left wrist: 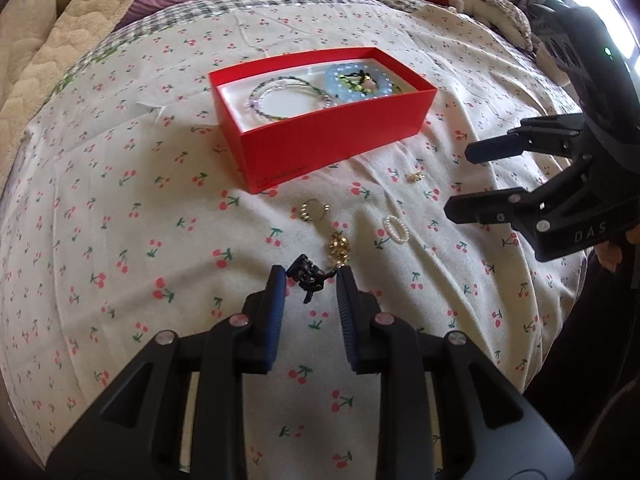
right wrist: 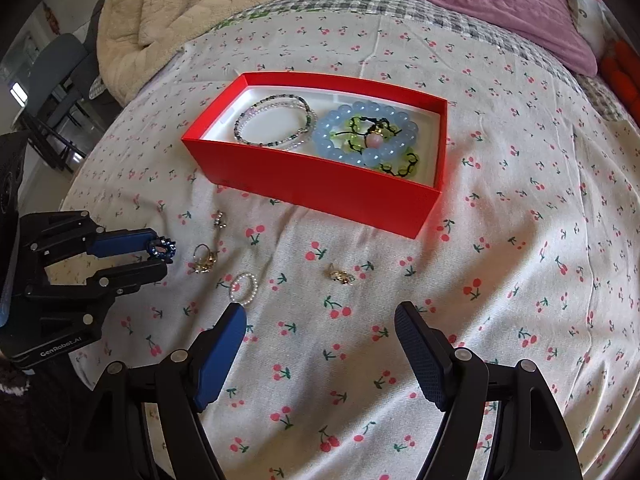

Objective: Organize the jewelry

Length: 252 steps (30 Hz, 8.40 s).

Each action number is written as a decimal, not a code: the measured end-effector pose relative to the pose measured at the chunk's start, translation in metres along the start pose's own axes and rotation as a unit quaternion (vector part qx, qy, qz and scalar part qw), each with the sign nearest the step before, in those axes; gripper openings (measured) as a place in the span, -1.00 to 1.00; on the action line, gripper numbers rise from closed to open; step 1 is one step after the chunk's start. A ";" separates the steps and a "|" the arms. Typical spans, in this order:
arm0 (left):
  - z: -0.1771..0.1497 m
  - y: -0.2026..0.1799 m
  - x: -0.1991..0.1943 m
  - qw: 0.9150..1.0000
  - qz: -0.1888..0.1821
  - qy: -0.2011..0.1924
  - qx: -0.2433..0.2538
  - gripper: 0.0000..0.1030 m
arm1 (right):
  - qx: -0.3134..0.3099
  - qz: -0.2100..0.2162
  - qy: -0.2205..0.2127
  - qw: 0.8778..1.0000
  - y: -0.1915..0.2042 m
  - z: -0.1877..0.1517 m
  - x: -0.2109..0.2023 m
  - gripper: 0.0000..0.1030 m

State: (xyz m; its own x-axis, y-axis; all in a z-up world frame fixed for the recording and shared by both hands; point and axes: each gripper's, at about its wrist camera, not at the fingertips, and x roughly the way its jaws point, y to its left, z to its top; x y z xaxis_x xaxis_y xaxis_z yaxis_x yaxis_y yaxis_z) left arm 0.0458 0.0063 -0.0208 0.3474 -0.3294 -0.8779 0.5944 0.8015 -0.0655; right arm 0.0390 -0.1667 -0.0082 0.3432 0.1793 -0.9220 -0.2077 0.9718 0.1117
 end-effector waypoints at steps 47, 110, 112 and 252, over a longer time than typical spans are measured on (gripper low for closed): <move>-0.002 0.043 -0.005 0.991 0.025 0.032 -0.131 -0.46 | 0.042 0.107 0.015 0.993 0.040 0.034 0.053 -0.85; -0.006 0.045 0.002 0.990 0.002 0.041 -0.137 -0.46 | -0.218 0.069 -0.031 0.973 0.078 0.009 0.049 -0.43; -0.005 0.045 0.001 0.990 -0.006 0.039 -0.139 -0.46 | -0.185 0.088 -0.019 0.979 0.073 0.011 0.048 -0.42; -0.002 0.015 -0.003 0.988 0.082 0.012 -0.133 0.84 | 0.018 -0.006 -0.043 0.999 -0.017 -0.006 -0.011 0.61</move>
State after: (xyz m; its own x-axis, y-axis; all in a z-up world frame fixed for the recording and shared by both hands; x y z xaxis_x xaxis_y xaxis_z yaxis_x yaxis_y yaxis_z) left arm 0.0522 0.0202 -0.0202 0.4034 -0.1753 -0.8981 0.3190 0.9469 -0.0415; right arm 0.0328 -0.1857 -0.0026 0.4233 0.1778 -0.8884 -0.1706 0.9787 0.1146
